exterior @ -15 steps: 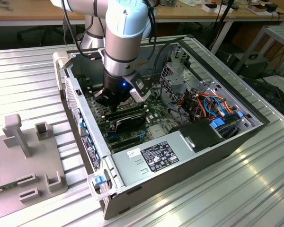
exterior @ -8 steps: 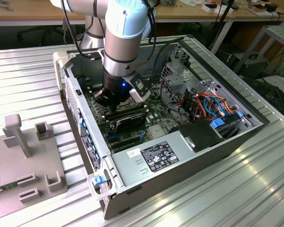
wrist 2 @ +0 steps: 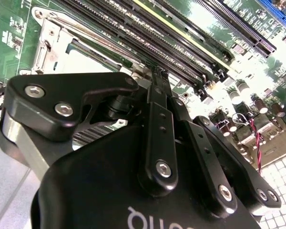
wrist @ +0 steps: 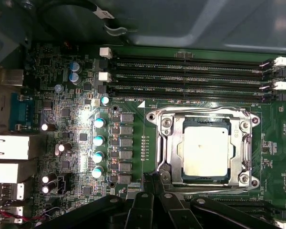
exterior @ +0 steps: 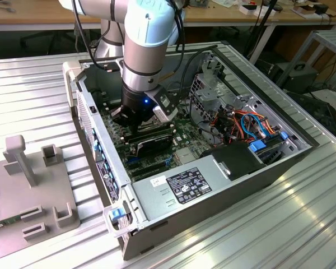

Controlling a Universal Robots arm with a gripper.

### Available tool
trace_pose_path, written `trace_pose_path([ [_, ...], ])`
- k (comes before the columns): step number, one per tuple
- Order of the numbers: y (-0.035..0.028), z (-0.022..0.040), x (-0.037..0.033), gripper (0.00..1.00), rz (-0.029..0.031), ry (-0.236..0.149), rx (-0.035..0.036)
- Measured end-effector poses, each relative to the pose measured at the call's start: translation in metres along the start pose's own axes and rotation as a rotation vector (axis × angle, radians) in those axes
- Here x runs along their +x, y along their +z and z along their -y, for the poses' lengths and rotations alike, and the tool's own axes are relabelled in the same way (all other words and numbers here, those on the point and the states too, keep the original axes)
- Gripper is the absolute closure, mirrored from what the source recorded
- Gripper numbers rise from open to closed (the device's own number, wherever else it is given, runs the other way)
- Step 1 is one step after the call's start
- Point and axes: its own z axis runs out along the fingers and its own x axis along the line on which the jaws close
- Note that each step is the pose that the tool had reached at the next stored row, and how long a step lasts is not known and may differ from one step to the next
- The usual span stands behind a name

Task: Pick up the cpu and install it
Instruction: 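Install the second cpu locking lever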

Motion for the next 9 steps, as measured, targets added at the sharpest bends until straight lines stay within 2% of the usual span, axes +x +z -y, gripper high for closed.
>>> trace_pose_path([
  [3,-0.0044,-0.0003,-0.0002,0.89,0.0000,0.000,0.0001],
  [4,-0.0163,-0.0012,-0.0006,0.89,0.0000,0.000,0.0001],
  [5,-0.0243,-0.0018,-0.0009,0.89,0.0001,0.000,-0.0001],
  [7,-0.0253,-0.0017,-0.0018,0.89,-0.0001,-0.001,0.0001],
  [9,-0.0250,-0.0015,-0.0091,0.89,0.0000,0.000,0.0001],
])
